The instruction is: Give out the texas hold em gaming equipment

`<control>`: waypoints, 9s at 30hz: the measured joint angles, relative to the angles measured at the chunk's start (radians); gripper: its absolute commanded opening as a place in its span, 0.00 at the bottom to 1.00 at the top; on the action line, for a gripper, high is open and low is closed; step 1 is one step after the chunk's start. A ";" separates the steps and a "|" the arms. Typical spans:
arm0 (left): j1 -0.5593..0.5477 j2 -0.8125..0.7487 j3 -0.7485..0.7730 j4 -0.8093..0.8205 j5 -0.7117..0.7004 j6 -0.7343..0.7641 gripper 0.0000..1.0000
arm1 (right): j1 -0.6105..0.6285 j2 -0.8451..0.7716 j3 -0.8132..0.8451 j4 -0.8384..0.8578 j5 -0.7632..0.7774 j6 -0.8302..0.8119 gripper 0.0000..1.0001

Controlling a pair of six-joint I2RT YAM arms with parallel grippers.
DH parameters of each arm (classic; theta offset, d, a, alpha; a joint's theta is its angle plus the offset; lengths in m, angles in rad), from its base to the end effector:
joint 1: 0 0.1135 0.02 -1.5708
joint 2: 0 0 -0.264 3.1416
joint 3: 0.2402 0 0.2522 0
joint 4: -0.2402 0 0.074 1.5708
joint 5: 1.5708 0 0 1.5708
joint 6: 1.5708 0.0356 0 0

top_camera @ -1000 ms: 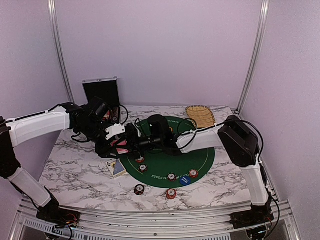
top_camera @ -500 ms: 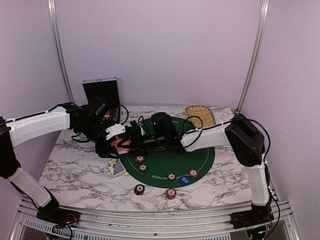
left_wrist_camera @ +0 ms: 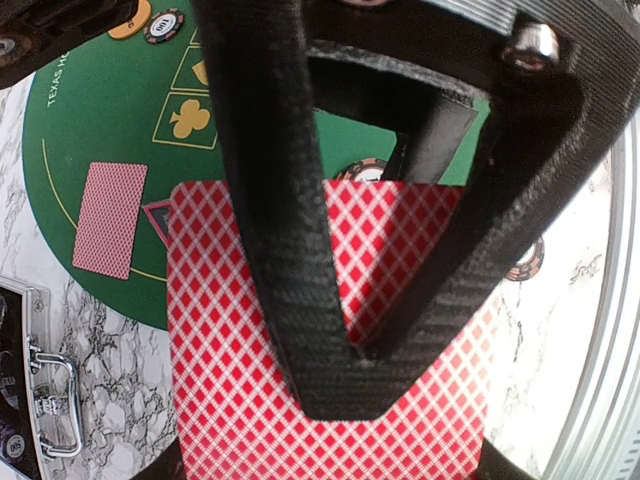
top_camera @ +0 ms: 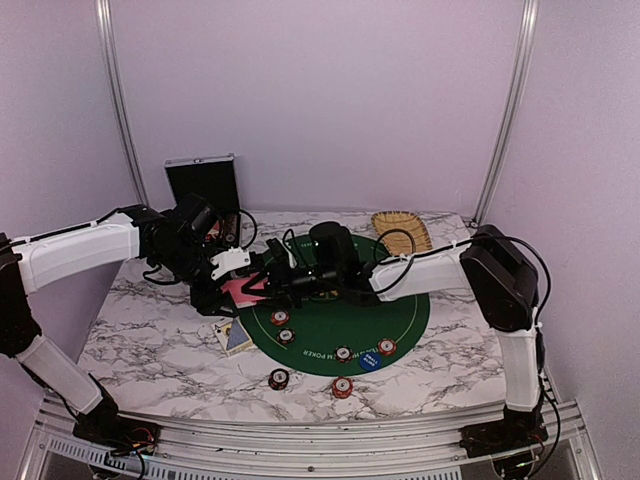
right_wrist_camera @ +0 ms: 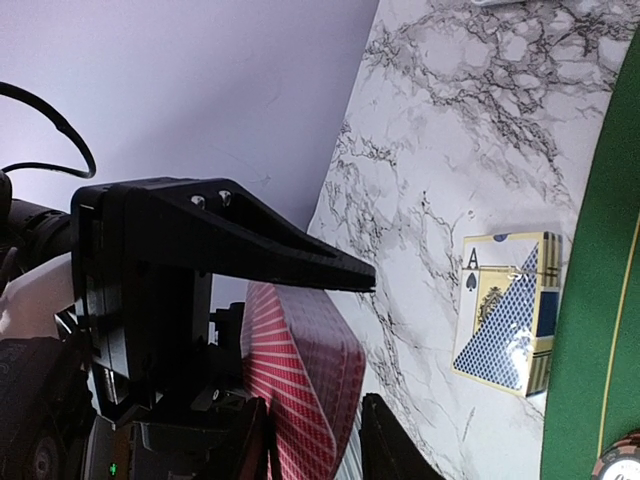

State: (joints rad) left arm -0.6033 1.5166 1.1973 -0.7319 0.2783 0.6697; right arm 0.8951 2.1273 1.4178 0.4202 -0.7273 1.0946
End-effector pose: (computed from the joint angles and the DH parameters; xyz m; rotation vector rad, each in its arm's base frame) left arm 0.2504 -0.1844 0.2632 1.6196 2.0288 -0.3403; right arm 0.2822 0.3900 0.1949 -0.4133 2.3135 1.8826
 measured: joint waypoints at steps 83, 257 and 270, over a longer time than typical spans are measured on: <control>0.000 0.000 -0.011 0.000 -0.018 0.008 0.13 | -0.491 0.289 0.467 -0.645 0.252 -0.407 0.09; -0.001 -0.003 -0.006 -0.036 -0.026 0.026 0.04 | 0.006 0.014 -0.098 0.222 0.019 0.114 0.11; -0.001 -0.003 -0.006 -0.037 -0.030 0.026 0.04 | -0.018 -0.048 -0.155 0.212 0.019 0.108 0.00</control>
State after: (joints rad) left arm -0.6041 1.5139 1.1912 -0.7689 0.2485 0.6956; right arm 0.8776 2.0789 1.2625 0.6327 -0.7078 1.2026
